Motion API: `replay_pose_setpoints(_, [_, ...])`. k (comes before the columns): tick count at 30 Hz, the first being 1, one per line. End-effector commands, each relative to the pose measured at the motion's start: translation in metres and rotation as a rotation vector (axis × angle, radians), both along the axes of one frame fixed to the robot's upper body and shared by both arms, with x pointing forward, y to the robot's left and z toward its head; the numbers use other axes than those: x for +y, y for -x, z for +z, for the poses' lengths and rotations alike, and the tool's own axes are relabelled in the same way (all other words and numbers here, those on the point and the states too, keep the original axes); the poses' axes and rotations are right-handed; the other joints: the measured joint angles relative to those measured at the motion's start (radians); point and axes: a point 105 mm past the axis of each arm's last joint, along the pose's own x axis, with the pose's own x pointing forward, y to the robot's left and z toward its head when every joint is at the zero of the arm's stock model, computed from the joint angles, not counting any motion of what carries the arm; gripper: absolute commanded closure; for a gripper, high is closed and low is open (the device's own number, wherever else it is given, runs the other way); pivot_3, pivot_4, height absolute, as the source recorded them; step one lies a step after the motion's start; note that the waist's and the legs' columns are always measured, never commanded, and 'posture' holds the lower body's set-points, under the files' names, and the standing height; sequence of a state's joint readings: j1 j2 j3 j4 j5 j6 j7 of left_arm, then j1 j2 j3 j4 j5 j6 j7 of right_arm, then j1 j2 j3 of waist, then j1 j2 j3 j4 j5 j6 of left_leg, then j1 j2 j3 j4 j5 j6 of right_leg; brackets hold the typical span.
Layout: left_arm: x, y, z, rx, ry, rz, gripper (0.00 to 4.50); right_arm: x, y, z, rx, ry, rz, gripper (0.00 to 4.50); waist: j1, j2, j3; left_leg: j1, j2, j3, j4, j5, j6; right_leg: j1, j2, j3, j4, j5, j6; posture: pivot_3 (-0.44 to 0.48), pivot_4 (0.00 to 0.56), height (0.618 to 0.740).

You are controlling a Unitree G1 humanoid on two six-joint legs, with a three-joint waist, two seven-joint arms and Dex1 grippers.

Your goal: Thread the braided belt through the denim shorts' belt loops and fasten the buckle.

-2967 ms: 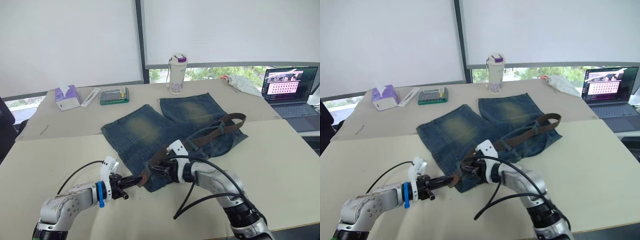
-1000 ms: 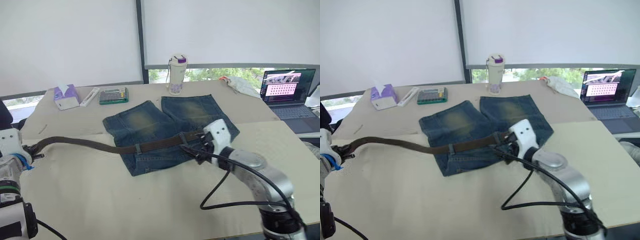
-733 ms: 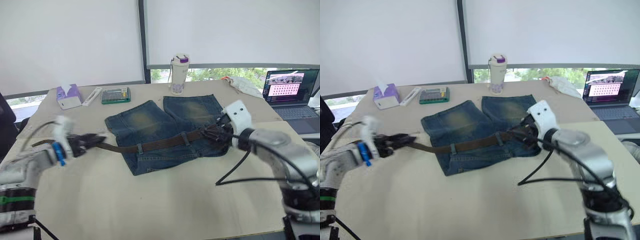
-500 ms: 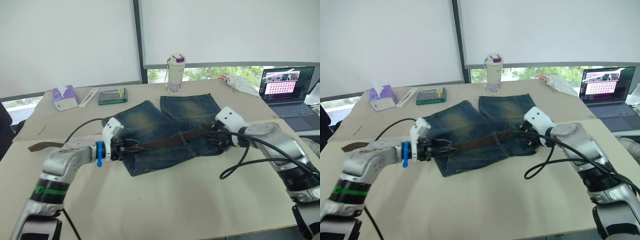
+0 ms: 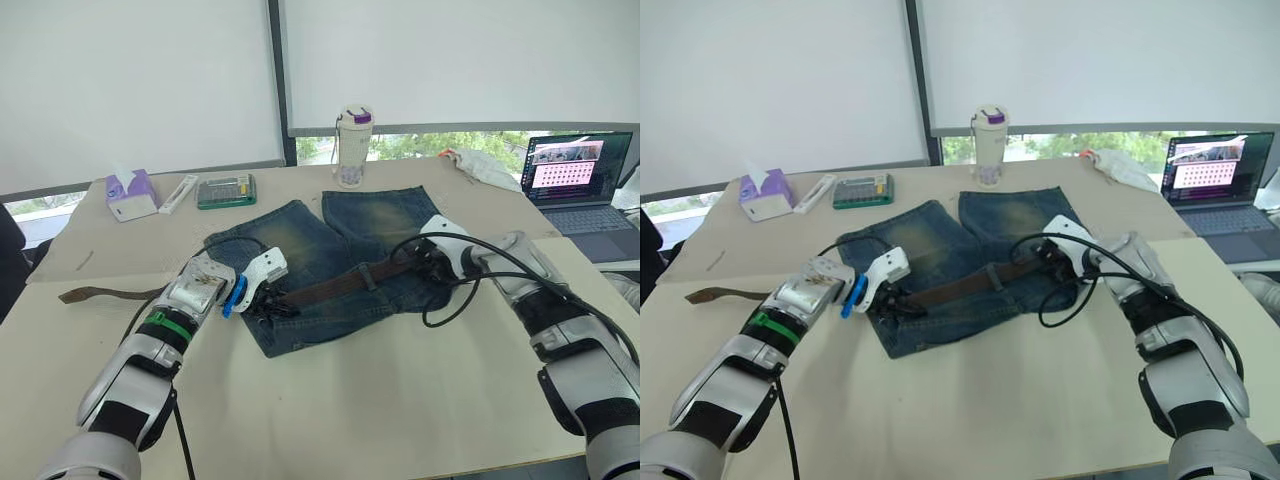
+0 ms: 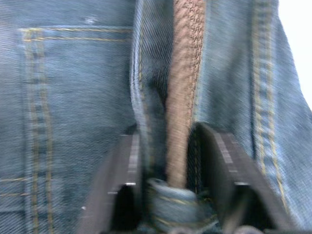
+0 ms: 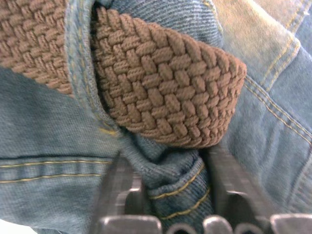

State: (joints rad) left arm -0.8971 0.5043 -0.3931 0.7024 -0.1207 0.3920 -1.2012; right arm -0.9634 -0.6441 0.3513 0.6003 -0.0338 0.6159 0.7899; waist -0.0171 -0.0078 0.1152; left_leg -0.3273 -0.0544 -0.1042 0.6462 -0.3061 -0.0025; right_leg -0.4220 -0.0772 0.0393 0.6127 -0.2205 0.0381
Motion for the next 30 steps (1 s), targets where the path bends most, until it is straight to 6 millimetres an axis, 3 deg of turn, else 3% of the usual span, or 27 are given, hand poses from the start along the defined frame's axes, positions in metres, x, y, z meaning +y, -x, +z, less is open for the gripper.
replay_pose_setpoints(1, [0.02,-0.025,-0.006,-0.14,-0.136,0.11,4.45,0.01,-0.014,0.027,-0.15,-0.06,-0.013,4.5,0.003,0.0,0.0,0.0,0.0,0.0,0.001,0.0,0.0,0.0,0.0,0.0,0.0,0.0,0.0,0.0,0.15,0.74])
replay_pose_setpoints(2, [0.026,-0.036,-0.001,-0.213,-0.176,0.149,4.48,0.012,-0.019,0.031,-0.184,-0.083,-0.028,4.5,0.005,0.0,0.0,0.002,-0.001,0.0,0.001,0.0,0.0,0.001,0.0,0.0,0.0,0.0,0.0,0.0,0.15,0.74])
replay_pose_setpoints(4, [0.037,-0.064,0.028,-0.408,-0.207,0.283,4.48,0.017,-0.031,0.048,-0.295,-0.111,-0.053,4.5,0.003,0.0,0.0,0.002,-0.001,0.0,0.001,0.001,-0.001,0.0,-0.001,0.0,0.0,0.001,0.0,0.0,0.15,0.74])
replay_pose_setpoints(6, [0.039,-0.079,0.055,-0.565,-0.201,0.328,4.48,0.018,-0.039,0.063,-0.382,-0.127,-0.075,4.5,-0.001,-0.001,0.001,0.001,-0.001,0.0,0.0,0.001,-0.001,-0.002,0.0,0.001,0.0,0.003,0.0,0.0,0.15,0.74])
replay_pose_setpoints(9, [0.023,-0.078,0.093,-0.731,-0.079,0.23,4.48,0.025,-0.039,0.086,-0.511,-0.164,-0.02,4.5,-0.003,0.0,0.001,-0.003,0.0,0.0,-0.001,0.007,-0.011,-0.006,0.0,0.001,0.005,0.004,-0.001,0.0,0.15,0.74])
replay_pose_setpoints(11, [0.016,-0.067,0.099,-0.757,-0.001,0.133,4.48,0.033,-0.031,0.089,-0.538,-0.229,0.045,4.5,-0.003,0.0,0.0,-0.008,0.001,0.0,-0.001,0.007,-0.011,-0.011,0.0,0.001,0.005,0.004,0.0,0.0,0.15,0.74])
replay_pose_setpoints(14, [0.023,-0.016,0.053,-0.679,-0.004,-0.136,4.48,0.042,0.009,0.057,-0.487,-0.268,0.191,4.5,-0.004,0.005,-0.01,-0.012,0.001,-0.001,-0.002,0.007,-0.009,-0.014,-0.001,0.002,0.004,0.005,0.002,0.0,0.15,0.74])
replay_pose_setpoints(16, [0.037,0.014,0.031,-0.532,0.058,-0.104,4.48,0.044,0.04,0.03,-0.445,-0.247,0.251,4.5,-0.008,0.011,-0.014,-0.009,0.006,-0.001,-0.002,0.004,-0.005,-0.013,0.0,0.002,0.007,0.005,0.002,0.0,0.15,0.74])
replay_pose_setpoints(17, [0.041,0.028,0.028,-0.431,0.13,-0.065,4.0,0.044,0.051,0.021,-0.425,-0.243,0.26,4.5,-0.011,0.011,-0.014,-0.01,0.005,-0.001,-0.003,0.002,-0.002,-0.015,-0.001,0.003,0.009,0.005,0.002,0.0,0.15,0.74])
replay_pose_setpoints(19, [0.045,0.046,0.033,-0.325,0.229,-0.003,3.17,0.049,0.071,0.011,-0.387,-0.259,0.279,4.5,-0.017,0.01,-0.011,-0.012,0.003,-0.001,0.0,-0.003,0.006,-0.017,-0.001,0.004,0.009,0.004,0.003,0.0,0.15,0.74])
replay_pose_setpoints(21, [0.054,0.046,0.055,-0.246,0.371,0.155,2.49,0.057,0.093,0.004,-0.345,-0.311,0.315,4.5,-0.014,0.01,-0.009,-0.015,0.002,-0.001,0.008,-0.003,0.006,-0.016,-0.001,0.004,0.009,0.004,0.003,0.0,0.15,0.74])
replay_pose_setpoints(24, [0.057,0.077,0.084,0.013,0.492,0.076,1.55,0.07,0.122,0.002,-0.303,-0.354,0.404,4.5,-0.017,0.007,0.0,-0.007,0.002,-0.002,0.013,-0.004,0.008,-0.004,0.002,0.001,0.009,0.003,0.004,0.0,0.15,0.74])
replay_pose_setpoints(27, [0.053,0.059,0.112,0.007,0.553,0.099,1.55,0.076,0.151,-0.007,-0.211,-0.39,0.476,4.5,-0.004,0.008,0.006,0.007,0.001,-0.004,0.012,-0.005,0.01,0.01,0.003,-0.002,0.008,-0.006,0.012,0.0,0.15,0.74])
replay_pose_setpoints(30, [0.033,0.014,0.112,-0.077,0.499,0.191,1.55,0.074,0.175,-0.027,-0.108,-0.33,0.55,4.5,0.023,0.007,0.005,0.009,-0.002,-0.005,0.013,-0.005,0.01,0.019,0.003,-0.005,0.002,-0.004,0.007,0.0,0.15,0.74])
